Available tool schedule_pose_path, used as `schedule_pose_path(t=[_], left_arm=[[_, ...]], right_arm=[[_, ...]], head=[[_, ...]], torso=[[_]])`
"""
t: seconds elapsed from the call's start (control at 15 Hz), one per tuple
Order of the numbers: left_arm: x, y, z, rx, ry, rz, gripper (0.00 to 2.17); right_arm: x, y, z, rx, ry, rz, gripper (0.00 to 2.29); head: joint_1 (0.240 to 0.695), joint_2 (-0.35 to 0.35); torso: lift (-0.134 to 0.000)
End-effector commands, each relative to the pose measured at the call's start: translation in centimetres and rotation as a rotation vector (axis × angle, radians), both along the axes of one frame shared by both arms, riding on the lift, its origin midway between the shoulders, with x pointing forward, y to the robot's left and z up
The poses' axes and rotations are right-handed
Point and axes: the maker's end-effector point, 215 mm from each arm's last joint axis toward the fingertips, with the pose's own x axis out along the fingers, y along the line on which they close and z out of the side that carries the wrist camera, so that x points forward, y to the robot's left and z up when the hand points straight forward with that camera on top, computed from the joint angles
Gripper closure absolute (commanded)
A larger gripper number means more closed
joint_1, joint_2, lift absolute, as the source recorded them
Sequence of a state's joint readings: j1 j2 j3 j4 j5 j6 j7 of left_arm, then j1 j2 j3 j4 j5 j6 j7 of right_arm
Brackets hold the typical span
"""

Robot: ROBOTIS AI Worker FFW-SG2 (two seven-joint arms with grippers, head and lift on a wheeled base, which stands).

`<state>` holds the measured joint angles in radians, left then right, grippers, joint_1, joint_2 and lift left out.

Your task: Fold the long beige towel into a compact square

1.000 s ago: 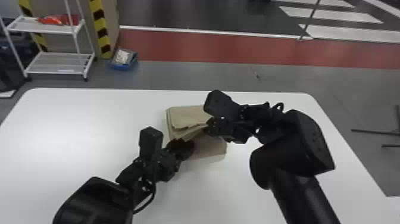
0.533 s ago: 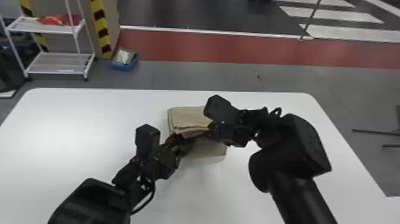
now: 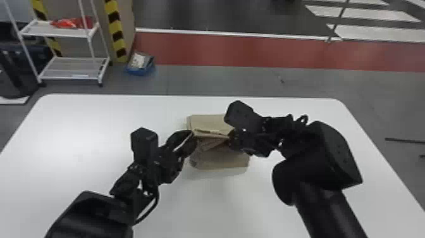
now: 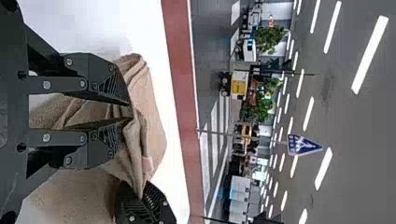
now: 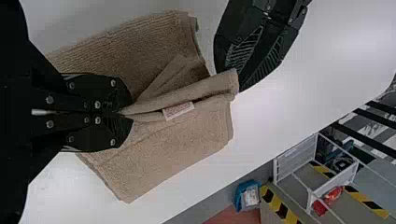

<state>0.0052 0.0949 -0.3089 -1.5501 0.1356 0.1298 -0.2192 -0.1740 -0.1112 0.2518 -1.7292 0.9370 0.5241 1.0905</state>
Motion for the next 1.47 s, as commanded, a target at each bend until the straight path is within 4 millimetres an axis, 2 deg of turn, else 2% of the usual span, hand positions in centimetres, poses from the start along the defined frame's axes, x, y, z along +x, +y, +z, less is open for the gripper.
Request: schedule_pose_path(t=[0.0,0.07,0.13,0.27,0.33,0.4,0.6,0.67,0.8,0.93,1.13,1.27,1.4], left_arm=[[0.9,1.8,1.5,-0.01,-0.051,0.048,0.91],[1.2,2.6,2.0,-0.014,-0.066,0.067,0.91],[1.5,3.3,2.4,-0.017,-0.078,0.086,0.91],[1.9,4.2,3.0,-0.03,-0.095,0.108,0.91],[2.1,4.6,3.3,-0.035,-0.1,0.121,0.89],[2.3,5.2,3.8,-0.041,-0.115,0.138,0.89],[2.0,6.5,5.4,-0.063,-0.154,0.169,0.55],[1.7,7.2,6.5,-0.069,-0.174,0.181,0.52],[0.9,7.3,8.2,-0.083,-0.2,0.187,0.49],[-0.1,7.4,9.7,-0.089,-0.223,0.204,0.15],[-1.9,7.8,10.5,-0.003,-0.265,0.256,0.14],[-3.4,8.2,11.0,0.02,-0.271,0.281,0.13],[-4.6,9.0,11.3,0.017,-0.269,0.298,0.13]], right_arm=[[-0.3,0.6,-0.8,0.003,0.019,0.004,1.37],[-0.4,0.7,-1.2,0.0,0.027,0.008,1.37],[-0.5,0.8,-1.5,0.001,0.032,0.009,1.24],[-1.2,0.6,-1.6,0.025,0.05,0.007,0.0],[-1.6,0.1,-1.6,0.055,0.067,0.0,0.0],[-1.6,-0.4,-0.1,0.122,0.06,-0.01,0.0],[-1.7,-2.4,6.8,0.343,-0.042,-0.038,0.05],[-2.0,-3.3,8.9,0.408,-0.077,-0.05,0.05],[-2.6,-4.9,11.7,0.488,-0.142,-0.089,0.05],[-2.9,-5.9,11.3,0.532,-0.186,-0.179,0.05],[-4.2,-6.9,9.9,0.643,-0.23,-0.355,0.06],[-5.7,-6.3,8.9,0.723,-0.233,-0.422,0.06],[-6.7,-5.8,9.2,0.764,-0.279,-0.435,0.06]], head=[[0.695,-0.092],[0.695,-0.084],[0.695,-0.075],[0.695,-0.049],[0.695,-0.045],[0.695,-0.04],[0.695,-0.036],[0.695,-0.037],[0.695,-0.045],[0.695,-0.057],[0.695,-0.082],[0.695,-0.087],[0.695,-0.084]], torso=[[-0.118],[-0.118],[-0.118],[-0.118],[-0.118],[-0.118],[-0.118],[-0.118],[-0.118],[-0.118],[-0.118],[-0.118],[-0.118]])
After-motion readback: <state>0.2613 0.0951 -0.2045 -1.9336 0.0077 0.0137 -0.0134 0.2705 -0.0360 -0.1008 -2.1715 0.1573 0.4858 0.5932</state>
